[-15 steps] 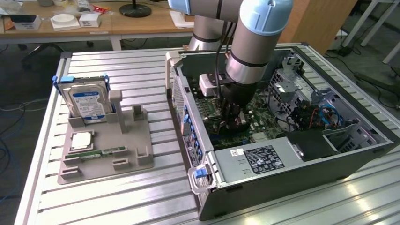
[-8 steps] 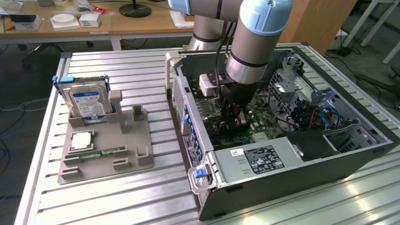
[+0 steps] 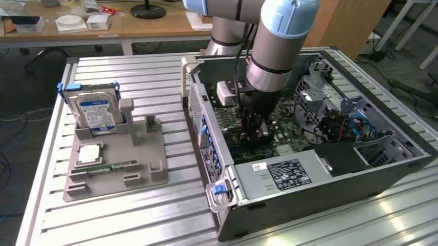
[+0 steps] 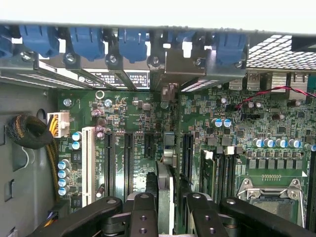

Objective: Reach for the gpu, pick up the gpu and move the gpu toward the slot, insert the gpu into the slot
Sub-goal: 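Insert the gpu into the slot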

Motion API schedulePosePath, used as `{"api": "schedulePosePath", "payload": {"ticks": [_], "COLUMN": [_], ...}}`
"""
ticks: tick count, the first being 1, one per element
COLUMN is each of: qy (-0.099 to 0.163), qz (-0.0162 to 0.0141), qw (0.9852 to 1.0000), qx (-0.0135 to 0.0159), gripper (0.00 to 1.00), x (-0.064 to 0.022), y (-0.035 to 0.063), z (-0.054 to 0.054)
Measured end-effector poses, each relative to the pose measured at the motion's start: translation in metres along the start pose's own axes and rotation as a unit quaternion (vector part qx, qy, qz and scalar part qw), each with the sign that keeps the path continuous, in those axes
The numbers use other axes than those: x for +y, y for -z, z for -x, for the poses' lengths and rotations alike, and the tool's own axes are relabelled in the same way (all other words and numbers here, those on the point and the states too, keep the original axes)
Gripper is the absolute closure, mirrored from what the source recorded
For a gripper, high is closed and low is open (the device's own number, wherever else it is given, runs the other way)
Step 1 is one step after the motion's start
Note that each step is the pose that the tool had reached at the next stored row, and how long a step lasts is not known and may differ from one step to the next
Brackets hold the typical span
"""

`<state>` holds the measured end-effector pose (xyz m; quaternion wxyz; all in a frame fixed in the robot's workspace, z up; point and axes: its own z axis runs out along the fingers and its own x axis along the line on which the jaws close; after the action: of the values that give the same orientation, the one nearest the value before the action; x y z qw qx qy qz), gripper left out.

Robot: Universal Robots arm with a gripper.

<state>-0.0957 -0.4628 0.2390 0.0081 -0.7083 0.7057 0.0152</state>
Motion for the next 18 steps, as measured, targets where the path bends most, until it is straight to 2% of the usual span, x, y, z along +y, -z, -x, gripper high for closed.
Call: {"api": "schedulePosePath", "payload": {"ticks": [5, 8, 11, 18], "qy": [0.0, 0.0, 0.0, 0.0], "qz": [-0.0001, 0.0003, 0.0004, 0.0002], "qw": [1.0, 1.0, 1.0, 1.0], "qx": [-0.0002, 0.0006, -0.0005, -0.0005], "gripper": [0.73, 0.73, 0.73, 0.73], "x": [0.0001, 0.0, 0.0001, 0.0001], "y": [-0.0001, -0.0037, -0.0045, -0.0045], "z": [0.0, -0.0003, -0.0002, -0.0002]}}
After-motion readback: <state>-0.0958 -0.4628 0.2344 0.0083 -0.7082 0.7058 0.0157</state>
